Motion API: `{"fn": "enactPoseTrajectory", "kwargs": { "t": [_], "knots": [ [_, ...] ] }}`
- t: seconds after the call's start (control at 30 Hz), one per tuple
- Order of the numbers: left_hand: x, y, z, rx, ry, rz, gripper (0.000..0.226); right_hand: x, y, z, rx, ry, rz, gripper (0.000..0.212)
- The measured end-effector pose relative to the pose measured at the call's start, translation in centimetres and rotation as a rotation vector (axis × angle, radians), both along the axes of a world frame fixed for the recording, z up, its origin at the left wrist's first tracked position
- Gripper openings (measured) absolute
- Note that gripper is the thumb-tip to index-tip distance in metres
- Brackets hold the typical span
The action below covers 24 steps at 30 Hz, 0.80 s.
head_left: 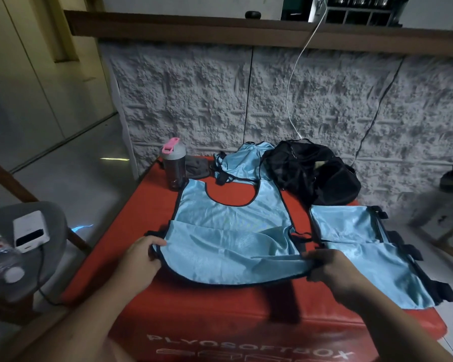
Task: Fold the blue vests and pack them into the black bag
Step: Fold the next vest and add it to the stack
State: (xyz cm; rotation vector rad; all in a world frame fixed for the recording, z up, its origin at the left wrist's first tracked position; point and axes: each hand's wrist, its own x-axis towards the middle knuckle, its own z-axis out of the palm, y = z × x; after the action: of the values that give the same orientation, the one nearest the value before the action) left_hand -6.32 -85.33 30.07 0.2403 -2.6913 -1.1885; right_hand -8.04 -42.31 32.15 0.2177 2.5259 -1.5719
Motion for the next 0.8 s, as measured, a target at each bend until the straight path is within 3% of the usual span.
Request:
{"fn": "enactPoseTrajectory", "kwargs": {
  "t": [0.1,0.17,0.23,0.37,0.43,0.57,0.7,0.8],
  "knots": [
    [-0.6,0.3,0.1,0.021,0.060,0.055,0.039,-1.1,-0.7,-1.1,0.401,0.113,0.080,0.037],
    [-0.9,-0.1,0.1,0.072,0.053,0.071,0.028,-1.7,-1.5,-1.2,0.533,0.216,0.086,0.029],
    [-1.1,-0.5,0.1,0.094,0.050,0.087,0.022,-2.2,-1.8,-1.3,0.562,0.272,0.032,0.018],
    [-1.5,-1.0,0.4,0.108,0.080,0.118,0.022,-3.7,-0.5,-2.1,0.510,0.272,0.022,0.020],
    [-1.6,-1.4,0.6,0.160,0.065,0.098,0.022,-4.3,0.2,-2.0,0.387,0.291,0.037,0.018],
    [-2.1,-1.6,1.1,0.357,-0.036,0.022,0.007,-4.2,1.1,-0.2,-0.110,0.117,0.121,0.013],
    [-3.0,-0.7,1.3,0.498,-0.059,-0.003,0.015,-4.9,1.5,-0.3,-0.344,0.028,0.041,0.015],
    [-3.7,0.1,1.3,0.578,-0.075,-0.006,0.020,-5.8,1.6,-0.9,-0.348,0.068,-0.066,0.016]
  ]
}}
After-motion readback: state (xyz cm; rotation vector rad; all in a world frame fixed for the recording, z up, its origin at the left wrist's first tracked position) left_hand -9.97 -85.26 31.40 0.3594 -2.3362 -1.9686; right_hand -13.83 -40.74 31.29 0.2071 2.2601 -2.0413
